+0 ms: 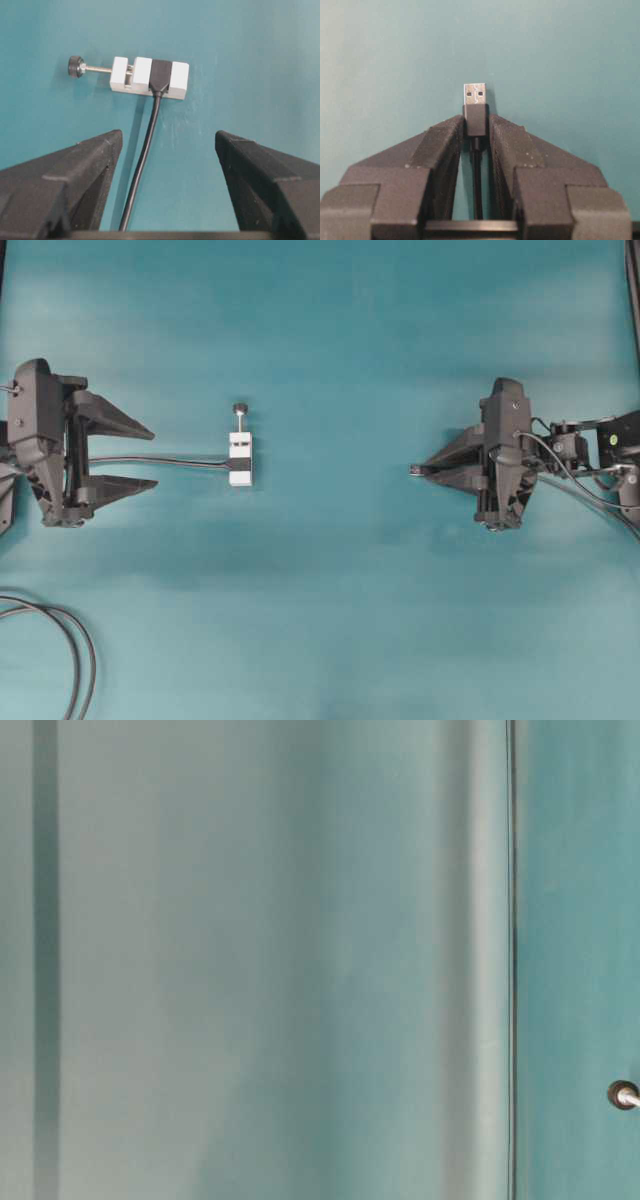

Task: Insert the USB cable into the female connector supported by the left arm.
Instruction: 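Lift the plug and move the right gripper left toward the white clamp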

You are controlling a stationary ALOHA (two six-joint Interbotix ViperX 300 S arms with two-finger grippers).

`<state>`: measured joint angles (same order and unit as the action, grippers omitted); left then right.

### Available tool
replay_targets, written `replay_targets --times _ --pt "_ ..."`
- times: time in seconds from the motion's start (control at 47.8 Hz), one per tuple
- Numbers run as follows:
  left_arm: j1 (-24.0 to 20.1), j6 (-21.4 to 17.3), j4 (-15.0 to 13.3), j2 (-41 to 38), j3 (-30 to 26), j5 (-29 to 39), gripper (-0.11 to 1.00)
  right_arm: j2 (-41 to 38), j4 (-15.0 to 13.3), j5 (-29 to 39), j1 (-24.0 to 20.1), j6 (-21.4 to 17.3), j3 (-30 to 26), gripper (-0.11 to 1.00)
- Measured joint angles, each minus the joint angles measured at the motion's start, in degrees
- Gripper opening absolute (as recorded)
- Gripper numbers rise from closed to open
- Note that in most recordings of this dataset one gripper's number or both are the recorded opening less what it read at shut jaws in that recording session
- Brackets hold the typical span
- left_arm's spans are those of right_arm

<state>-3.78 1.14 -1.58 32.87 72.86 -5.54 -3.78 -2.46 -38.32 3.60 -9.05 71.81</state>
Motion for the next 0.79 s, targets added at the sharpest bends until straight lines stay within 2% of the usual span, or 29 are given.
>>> replay_targets --times 0.376,0.795 --pt "0.00 0.00 0.09 0.00 0.88 -1.05 0.79 0.70 -0.26 1.93 0.00 0.62 -2.20 0.22" --pt "0.62 0.00 0.00 -0.18 3.16 -6.15 0.79 6.86 -0.53 2.29 0.35 0.53 -5.27 0.22"
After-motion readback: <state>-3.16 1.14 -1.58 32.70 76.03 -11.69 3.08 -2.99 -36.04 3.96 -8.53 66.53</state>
